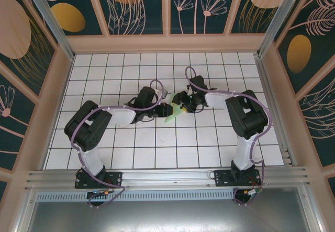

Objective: Fold a paper plane with a square sheet of paper (pick it up from the middle)
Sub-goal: Fourth fold the wing at the center of the table.

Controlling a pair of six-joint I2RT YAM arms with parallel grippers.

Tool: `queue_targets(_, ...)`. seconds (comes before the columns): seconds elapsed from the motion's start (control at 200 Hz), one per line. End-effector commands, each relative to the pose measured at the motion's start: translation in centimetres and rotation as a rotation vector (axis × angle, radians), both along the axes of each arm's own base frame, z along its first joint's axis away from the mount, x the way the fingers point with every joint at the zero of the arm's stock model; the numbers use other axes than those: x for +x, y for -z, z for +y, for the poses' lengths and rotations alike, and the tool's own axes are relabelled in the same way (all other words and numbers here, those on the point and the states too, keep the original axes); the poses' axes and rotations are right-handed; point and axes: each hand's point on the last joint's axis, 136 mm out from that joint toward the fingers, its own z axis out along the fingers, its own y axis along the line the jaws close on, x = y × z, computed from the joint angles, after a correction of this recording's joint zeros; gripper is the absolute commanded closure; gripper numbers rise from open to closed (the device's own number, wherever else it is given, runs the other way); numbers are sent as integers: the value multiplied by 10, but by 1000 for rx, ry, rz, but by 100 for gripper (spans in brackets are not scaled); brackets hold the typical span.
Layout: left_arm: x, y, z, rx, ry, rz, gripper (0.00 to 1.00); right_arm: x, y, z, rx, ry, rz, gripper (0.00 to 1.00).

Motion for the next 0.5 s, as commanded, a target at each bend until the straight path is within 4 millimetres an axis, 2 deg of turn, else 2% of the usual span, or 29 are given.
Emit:
queue_targets(0.0,2,3,-7,-25,23,18,83,-29,64,-25,-180,22,145,41)
queue_targets(0.125,4,13,-6,-2,16,37,83,-30,66,-26,-189,24,154,40)
queue_targets(0.275,11,27,5,78,-38,37,84,-31,67,-27,-193,20,155,40)
queue_targets(0.495,16,32,14,129,-86,25,86,-31,66,-26,-192,4,146,40)
